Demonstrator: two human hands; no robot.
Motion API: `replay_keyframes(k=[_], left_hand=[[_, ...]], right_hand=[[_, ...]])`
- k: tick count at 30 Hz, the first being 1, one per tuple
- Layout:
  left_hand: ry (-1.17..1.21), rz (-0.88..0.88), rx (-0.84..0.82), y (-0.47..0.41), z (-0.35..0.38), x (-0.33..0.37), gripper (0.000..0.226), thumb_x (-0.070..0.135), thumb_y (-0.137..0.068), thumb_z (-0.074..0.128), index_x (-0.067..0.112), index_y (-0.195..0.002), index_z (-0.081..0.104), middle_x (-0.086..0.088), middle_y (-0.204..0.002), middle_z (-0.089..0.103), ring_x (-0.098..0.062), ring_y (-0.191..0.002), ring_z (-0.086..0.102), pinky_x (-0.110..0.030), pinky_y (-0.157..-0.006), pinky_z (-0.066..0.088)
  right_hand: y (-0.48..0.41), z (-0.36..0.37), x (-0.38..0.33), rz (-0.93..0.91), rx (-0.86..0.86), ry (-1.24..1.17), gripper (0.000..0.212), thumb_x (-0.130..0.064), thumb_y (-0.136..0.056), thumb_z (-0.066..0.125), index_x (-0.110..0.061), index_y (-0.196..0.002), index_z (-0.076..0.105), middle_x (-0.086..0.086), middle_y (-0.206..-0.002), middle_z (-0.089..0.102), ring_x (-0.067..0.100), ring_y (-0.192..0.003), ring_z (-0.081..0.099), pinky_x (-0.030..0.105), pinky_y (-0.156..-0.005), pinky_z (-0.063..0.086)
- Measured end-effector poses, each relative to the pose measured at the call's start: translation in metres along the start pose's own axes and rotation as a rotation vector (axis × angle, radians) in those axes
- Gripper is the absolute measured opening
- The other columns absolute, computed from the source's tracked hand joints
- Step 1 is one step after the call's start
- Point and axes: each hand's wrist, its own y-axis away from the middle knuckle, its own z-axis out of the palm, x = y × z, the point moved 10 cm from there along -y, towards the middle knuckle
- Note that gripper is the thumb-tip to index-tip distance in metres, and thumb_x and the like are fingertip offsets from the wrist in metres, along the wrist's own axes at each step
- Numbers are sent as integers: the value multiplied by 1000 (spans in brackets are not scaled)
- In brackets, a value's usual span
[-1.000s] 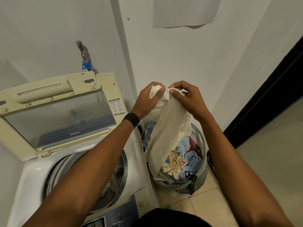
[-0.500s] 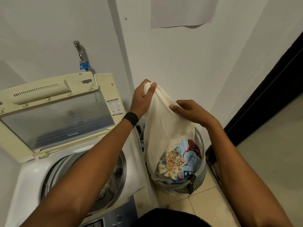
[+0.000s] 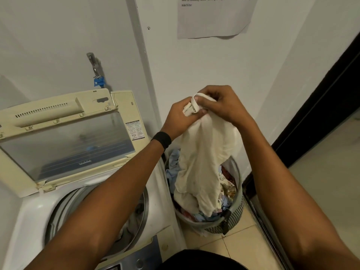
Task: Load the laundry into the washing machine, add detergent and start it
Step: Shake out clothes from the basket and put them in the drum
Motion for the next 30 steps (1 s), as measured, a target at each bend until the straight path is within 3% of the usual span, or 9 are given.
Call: replay_keyframes(k=[3, 7, 12, 16, 19, 21, 23, 27, 30], left_hand=[[-6, -24, 93, 4, -12, -11, 8, 23, -99, 69, 16, -97, 65, 11, -85, 66, -5, -79, 60, -25, -76, 47], [-2, -98, 133, 8, -27, -29, 10, 19, -103, 62, 17, -94, 57, 15, -82, 57, -4, -79, 55, -25, -78, 44], [-30, -97, 188, 10, -34, -30, 20, 9, -101, 60, 18, -87, 50, 9, -78, 52, -1, -69, 49, -14, -68, 40], [-8, -58, 166, 6, -28, -17, 11, 18, -98, 66, 16, -107, 59, 11, -99, 64, 3, -88, 60, -13, -82, 45], [-10, -49, -48, 4, 0, -5, 47, 27, -91, 79, 18, -134, 60, 8, -127, 66, -2, -114, 63, -14, -93, 48], [-34, -64, -150, 5, 19, -5, 53, 27, -87, 83, 18, -135, 61, 6, -124, 69, -6, -111, 66, -17, -90, 50], [-39, -81, -91, 4, 17, -12, 40, 27, -91, 80, 14, -125, 66, 2, -114, 74, -10, -102, 69, -22, -87, 51], [20, -96, 74, 5, -9, -22, 25, 30, -97, 71, 11, -111, 66, -6, -103, 72, -13, -95, 67, -30, -88, 52], [101, -108, 93, 4, -18, -21, 15, 26, -101, 67, 14, -109, 65, -2, -102, 72, -14, -97, 67, -31, -90, 53]], right_hand=[[10, 0, 25, 84, -26, 8, 25, -43, -91, 76, -24, -107, 70, -10, -97, 70, 0, -80, 61, 20, -73, 50], [40, 22, 80, 242, -265, 155, 30, -40, -95, 71, -13, -88, 60, -2, -74, 53, 13, -65, 46, 35, -66, 41], [44, -10, 72, 219, 48, 126, 26, -45, -104, 52, -26, -89, 64, -5, -79, 64, 14, -70, 54, 35, -68, 44], [35, -23, 47, 171, 188, 25, 19, -40, -99, 64, -24, -94, 74, -10, -90, 73, 11, -86, 66, 29, -76, 48], [27, -15, 28, 161, 197, -127, 15, -31, -90, 77, -17, -95, 75, -3, -84, 72, 10, -81, 67, 26, -75, 52], [24, -4, 20, 187, 170, -255, 20, -28, -91, 77, -12, -102, 71, 9, -85, 75, 15, -83, 72, 27, -78, 56], [24, 3, 14, 173, 131, -328, 23, -25, -95, 73, -10, -112, 66, 15, -88, 76, 23, -89, 75, 32, -83, 58], [37, 9, 41, 225, -38, -259, 41, -29, -91, 78, -25, -127, 60, 3, -107, 75, 18, -100, 73, 35, -95, 58], [56, 29, 68, 326, -251, -138, 29, -27, -92, 77, -26, -120, 68, -1, -105, 76, 15, -100, 71, 42, -98, 56]])
